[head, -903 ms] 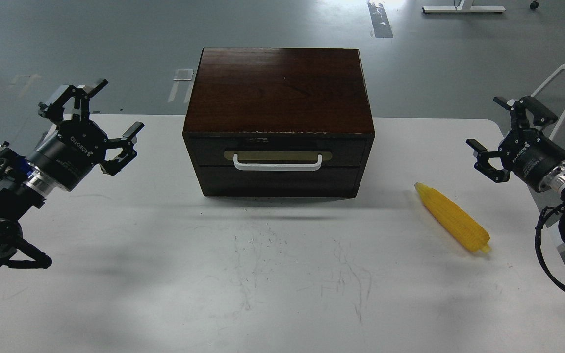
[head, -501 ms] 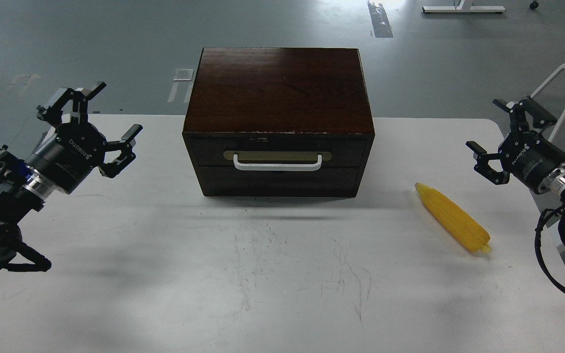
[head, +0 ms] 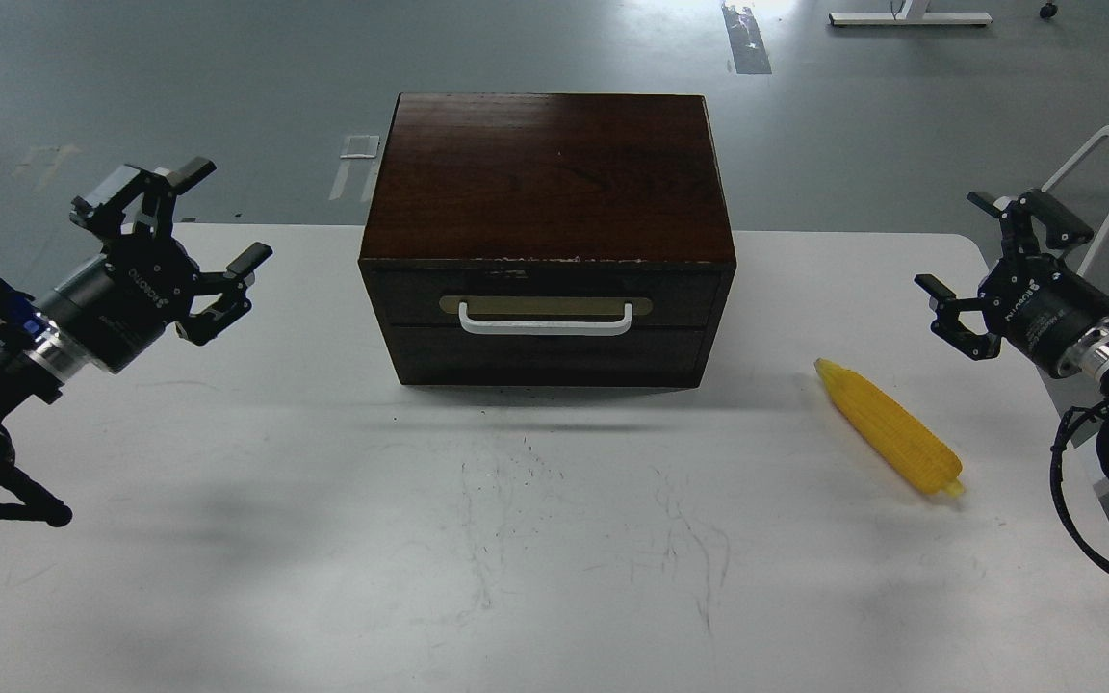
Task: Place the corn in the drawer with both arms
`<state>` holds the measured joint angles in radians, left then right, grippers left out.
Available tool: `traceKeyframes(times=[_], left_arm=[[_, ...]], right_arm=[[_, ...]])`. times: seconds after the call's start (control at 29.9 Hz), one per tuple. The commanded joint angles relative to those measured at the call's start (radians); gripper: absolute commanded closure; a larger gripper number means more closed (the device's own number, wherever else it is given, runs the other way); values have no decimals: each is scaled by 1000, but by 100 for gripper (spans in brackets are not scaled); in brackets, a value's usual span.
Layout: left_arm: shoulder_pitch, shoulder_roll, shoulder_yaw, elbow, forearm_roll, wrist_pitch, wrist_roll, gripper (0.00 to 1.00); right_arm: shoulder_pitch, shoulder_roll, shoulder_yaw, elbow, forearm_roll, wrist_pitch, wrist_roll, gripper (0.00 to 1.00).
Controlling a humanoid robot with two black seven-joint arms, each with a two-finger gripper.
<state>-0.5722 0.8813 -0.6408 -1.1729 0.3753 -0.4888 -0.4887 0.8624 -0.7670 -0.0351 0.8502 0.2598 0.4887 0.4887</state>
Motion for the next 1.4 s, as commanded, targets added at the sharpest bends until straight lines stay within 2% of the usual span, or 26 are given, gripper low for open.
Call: traceKeyframes(times=[0.0,0.23,0.37,0.43,0.53,0.64,0.74,0.97,1.37], left_arm=[[-109,31,-2,-25,198,0,0,1],[-278,36,4,-218,634,0,0,1],[-375,-51,12,-300,1030,0,0,1],[-403,-96,23,-306,1131,0,0,1],[-495,-203,105,-304,1292,0,0,1],[-613,-274,270,-286,1398,0,0,1],[-666,-333,360,-255,1473,0,0,1],[-673,-424,423,-176,1694,0,0,1],[-673,-462,500,-109,1775,0,0,1]], right_arm=[[-2,-2,0,-5,-1,0,0,0],[-3,1,15,-17,-2,0,0,0],[-3,1,15,-22,-4,0,0,0],[-3,0,17,-22,-4,0,0,0],[-3,-2,17,-22,-4,0,0,0],[-3,-5,17,-22,-4,0,0,0],[-3,-8,17,-22,-4,0,0,0],[-5,-11,18,-22,-4,0,0,0],[-5,-9,18,-23,-4,0,0,0]])
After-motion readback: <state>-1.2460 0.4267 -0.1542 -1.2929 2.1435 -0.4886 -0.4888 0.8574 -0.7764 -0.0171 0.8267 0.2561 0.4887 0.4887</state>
